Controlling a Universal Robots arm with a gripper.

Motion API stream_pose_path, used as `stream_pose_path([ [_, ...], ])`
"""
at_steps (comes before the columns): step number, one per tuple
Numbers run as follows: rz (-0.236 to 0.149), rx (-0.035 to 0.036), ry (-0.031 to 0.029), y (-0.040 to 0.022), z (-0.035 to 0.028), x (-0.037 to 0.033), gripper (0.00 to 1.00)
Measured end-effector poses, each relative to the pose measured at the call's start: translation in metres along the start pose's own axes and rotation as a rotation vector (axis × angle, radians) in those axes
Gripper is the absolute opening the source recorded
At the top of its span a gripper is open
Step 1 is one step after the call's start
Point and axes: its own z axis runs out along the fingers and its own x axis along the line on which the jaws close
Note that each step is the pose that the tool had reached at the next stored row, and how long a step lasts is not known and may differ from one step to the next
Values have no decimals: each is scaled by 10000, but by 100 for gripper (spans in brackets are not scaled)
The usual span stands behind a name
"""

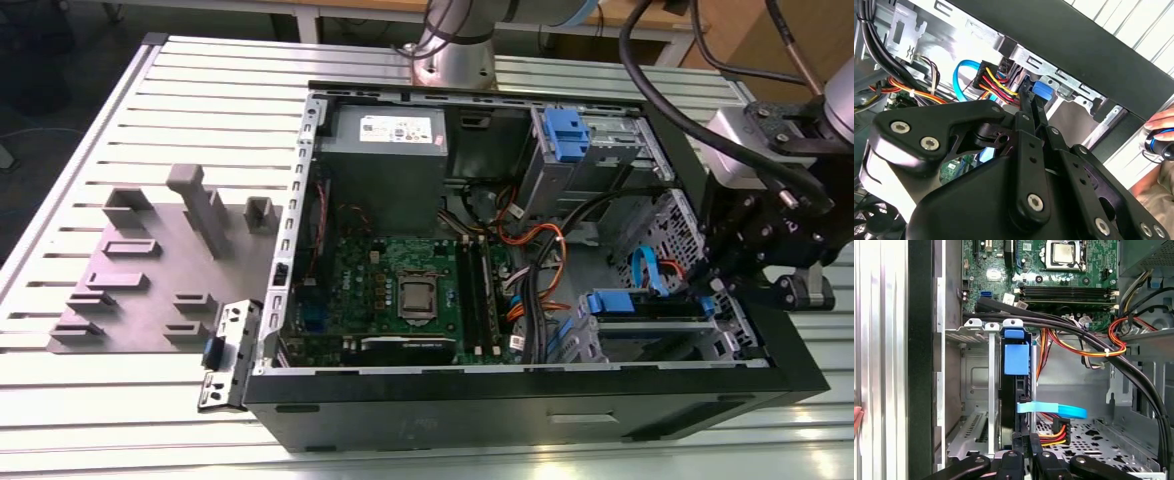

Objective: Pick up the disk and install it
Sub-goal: 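Insert the second disk wire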

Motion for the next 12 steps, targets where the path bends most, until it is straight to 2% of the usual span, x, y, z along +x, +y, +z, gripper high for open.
stream_pose_path([
  [5,1,0,9,1,13,6,16],
  [9,0,1,68,4,24,11,16],
  [12,0,1,74,5,27,11,16],
])
